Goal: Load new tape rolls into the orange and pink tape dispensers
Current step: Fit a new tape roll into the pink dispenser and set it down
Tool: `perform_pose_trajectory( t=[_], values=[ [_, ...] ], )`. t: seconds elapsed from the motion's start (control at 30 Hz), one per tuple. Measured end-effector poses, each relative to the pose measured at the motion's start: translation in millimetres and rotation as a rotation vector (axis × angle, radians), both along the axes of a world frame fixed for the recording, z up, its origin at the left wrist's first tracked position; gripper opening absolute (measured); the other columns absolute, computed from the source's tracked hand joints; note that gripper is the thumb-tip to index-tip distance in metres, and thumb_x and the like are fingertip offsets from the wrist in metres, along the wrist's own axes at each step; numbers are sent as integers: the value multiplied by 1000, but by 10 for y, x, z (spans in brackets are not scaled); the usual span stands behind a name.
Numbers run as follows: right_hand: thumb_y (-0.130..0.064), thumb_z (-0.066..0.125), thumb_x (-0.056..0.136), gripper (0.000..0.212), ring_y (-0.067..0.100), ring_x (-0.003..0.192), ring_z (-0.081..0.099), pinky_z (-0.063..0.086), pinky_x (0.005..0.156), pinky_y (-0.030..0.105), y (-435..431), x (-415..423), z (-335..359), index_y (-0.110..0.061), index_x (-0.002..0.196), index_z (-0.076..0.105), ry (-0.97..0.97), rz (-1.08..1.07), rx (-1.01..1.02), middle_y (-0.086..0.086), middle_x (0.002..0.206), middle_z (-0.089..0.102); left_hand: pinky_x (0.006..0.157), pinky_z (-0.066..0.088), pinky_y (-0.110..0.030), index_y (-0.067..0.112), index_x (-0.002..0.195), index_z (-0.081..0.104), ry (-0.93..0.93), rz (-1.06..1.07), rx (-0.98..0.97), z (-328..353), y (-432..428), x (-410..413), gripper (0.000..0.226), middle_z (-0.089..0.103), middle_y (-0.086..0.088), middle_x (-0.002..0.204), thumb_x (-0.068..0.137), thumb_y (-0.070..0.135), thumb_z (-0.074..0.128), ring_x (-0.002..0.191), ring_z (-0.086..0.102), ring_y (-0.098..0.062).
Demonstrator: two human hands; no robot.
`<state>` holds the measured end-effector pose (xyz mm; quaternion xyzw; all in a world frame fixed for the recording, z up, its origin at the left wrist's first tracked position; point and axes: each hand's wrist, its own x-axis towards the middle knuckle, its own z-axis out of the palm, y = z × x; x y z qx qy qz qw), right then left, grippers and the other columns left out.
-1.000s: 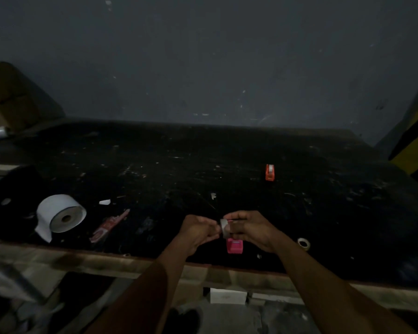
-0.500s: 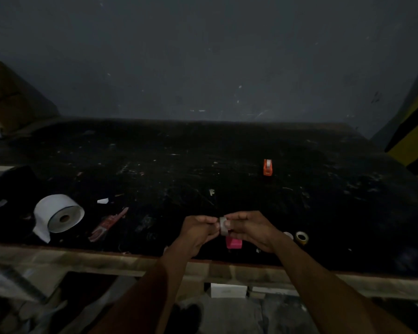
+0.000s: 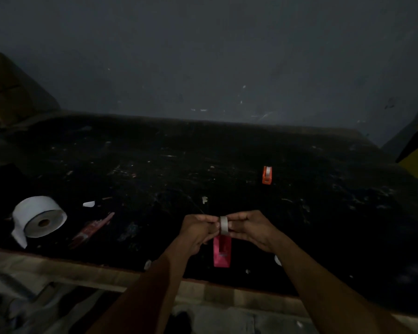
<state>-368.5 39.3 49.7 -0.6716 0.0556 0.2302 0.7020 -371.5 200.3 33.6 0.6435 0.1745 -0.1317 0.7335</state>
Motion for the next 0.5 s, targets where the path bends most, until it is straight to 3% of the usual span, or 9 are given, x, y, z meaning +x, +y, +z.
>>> perform_pose_trajectory(
  t=[0.1,0.23,0.37,0.5],
  values=[
    [5,58,88,17,21,91,67,56,84,30,-87,166,-1,-5,100,65,19,22,-27,13,102,67,57,56,-19,5,81,64,19,18,12,-36,-105,110,14,66,-12,72,85,-9,62,61,64,-15],
    [5,56,89,24,19,88,65,53,86,31,-155,321,-83,4,113,62,42,63,-84,14,101,66,50,55,-16,2,80,62,41,70,-19,-106,-217,191,16,62,-16,74,85,-13,59,62,61,-18],
    [5,57,89,26,22,90,65,53,82,30,-178,360,-148,9,115,60,44,84,-118,19,106,64,52,56,-17,-4,92,62,80,87,2,-183,-292,199,12,61,-16,76,86,-13,58,67,60,-21],
    [1,63,86,19,17,81,66,55,75,25,-119,331,-197,3,105,65,64,83,-93,12,92,68,51,55,-16,4,78,62,104,87,21,-188,-238,183,16,63,-12,68,85,-10,61,56,64,-15]
  ],
)
